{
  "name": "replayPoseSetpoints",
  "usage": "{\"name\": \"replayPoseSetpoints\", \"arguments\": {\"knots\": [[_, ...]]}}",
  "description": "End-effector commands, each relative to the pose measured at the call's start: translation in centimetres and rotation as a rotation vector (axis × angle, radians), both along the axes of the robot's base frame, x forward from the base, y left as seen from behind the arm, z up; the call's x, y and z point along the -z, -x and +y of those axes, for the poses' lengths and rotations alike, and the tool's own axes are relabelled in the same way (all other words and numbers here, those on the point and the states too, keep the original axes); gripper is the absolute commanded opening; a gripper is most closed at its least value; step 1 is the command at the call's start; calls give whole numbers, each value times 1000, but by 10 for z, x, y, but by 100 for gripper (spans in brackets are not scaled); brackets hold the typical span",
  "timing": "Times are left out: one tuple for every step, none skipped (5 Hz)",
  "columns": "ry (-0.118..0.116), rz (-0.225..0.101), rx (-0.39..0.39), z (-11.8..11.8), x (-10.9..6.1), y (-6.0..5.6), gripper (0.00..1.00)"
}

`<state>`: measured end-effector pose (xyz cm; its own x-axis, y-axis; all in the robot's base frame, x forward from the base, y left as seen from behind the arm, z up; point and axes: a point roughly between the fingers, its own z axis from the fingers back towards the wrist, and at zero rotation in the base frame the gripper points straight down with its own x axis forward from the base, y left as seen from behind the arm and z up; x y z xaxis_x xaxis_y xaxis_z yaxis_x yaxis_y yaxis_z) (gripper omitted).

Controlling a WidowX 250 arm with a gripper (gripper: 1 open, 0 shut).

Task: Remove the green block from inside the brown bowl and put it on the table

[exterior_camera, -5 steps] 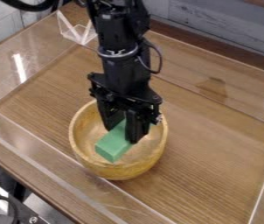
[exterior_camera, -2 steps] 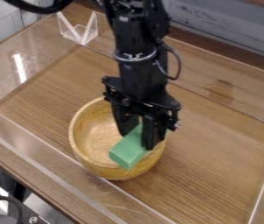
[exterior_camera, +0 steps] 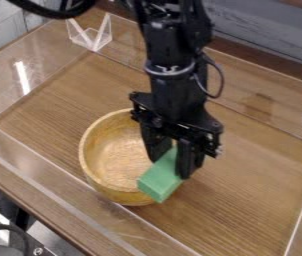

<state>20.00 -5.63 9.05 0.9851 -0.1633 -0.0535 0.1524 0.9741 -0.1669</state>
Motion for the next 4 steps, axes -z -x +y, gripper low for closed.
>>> {"name": "replayPoseSetpoints", "arguments": {"knots": [[16, -66, 18, -16, -8, -12, 0], [20, -62, 24, -40, 2, -13, 0], [20, -67, 24, -60, 14, -15, 0], [21, -80, 26, -65, 21, -16, 0]]}}
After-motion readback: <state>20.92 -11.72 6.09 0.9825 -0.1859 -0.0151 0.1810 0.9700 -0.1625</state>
